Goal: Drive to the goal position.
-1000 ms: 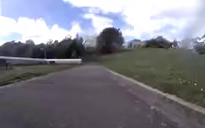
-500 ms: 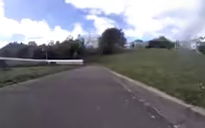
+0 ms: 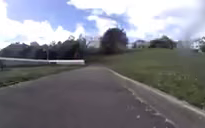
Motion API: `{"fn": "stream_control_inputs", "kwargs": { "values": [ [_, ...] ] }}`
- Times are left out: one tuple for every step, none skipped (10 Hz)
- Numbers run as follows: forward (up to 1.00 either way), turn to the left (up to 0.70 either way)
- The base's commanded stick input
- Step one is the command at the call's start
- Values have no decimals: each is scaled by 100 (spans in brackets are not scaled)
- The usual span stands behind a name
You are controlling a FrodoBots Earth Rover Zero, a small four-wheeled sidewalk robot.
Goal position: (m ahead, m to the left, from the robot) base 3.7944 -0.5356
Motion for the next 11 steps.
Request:
{"fn": "stream_control_inputs", "kwargs": {
  "values": [
    [100,0],
    [100,0],
    [100,0],
    [100,0],
    [100,0],
    [100,0],
    [100,0],
    [100,0],
    [100,0],
    [100,0],
    [100,0]
  ]
}}
